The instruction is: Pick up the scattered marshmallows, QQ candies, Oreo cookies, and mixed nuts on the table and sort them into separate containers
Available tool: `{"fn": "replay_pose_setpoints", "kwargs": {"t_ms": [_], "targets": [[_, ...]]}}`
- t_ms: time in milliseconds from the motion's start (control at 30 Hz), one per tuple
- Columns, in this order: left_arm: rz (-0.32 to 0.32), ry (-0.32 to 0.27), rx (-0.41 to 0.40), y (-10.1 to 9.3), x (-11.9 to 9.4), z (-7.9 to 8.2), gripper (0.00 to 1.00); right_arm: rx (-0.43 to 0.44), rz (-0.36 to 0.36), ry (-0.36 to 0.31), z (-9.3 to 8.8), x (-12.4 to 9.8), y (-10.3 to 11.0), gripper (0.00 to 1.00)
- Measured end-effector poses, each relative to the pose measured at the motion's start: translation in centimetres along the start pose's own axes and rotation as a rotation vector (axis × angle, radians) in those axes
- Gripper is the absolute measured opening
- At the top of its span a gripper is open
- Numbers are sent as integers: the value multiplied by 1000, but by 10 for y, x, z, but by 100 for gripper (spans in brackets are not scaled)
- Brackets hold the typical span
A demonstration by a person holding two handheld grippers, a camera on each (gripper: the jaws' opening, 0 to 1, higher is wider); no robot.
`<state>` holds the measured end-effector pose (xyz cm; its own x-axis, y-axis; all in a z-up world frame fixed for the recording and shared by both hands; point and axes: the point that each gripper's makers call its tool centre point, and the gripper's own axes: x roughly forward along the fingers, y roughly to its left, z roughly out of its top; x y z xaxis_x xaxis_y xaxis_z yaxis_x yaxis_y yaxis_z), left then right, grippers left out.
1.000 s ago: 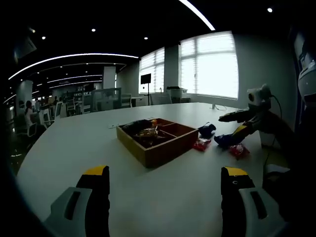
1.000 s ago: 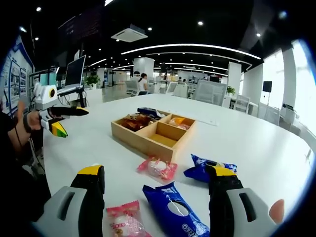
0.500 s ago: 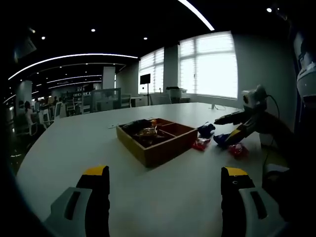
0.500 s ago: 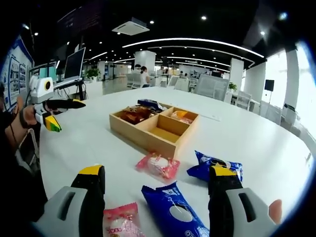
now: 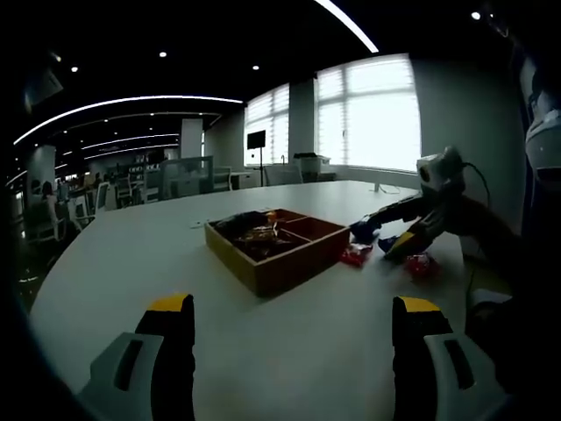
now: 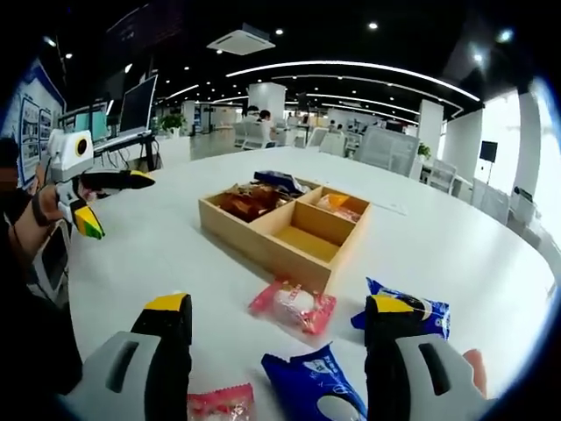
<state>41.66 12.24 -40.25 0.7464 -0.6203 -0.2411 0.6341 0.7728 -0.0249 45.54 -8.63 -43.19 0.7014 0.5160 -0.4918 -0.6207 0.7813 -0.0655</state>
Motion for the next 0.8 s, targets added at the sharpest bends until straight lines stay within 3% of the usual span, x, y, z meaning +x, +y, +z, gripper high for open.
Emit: {"fn": "replay_pose_setpoints", "kwargs": {"t_ms": [500,800], "targets": [[-7,1,3,-6,-1,2,97,58,38,45,-7,24,-3,72],[-12,-9,9,-9,-3,6,97,37,15,92,-12,33,-8,59]]}}
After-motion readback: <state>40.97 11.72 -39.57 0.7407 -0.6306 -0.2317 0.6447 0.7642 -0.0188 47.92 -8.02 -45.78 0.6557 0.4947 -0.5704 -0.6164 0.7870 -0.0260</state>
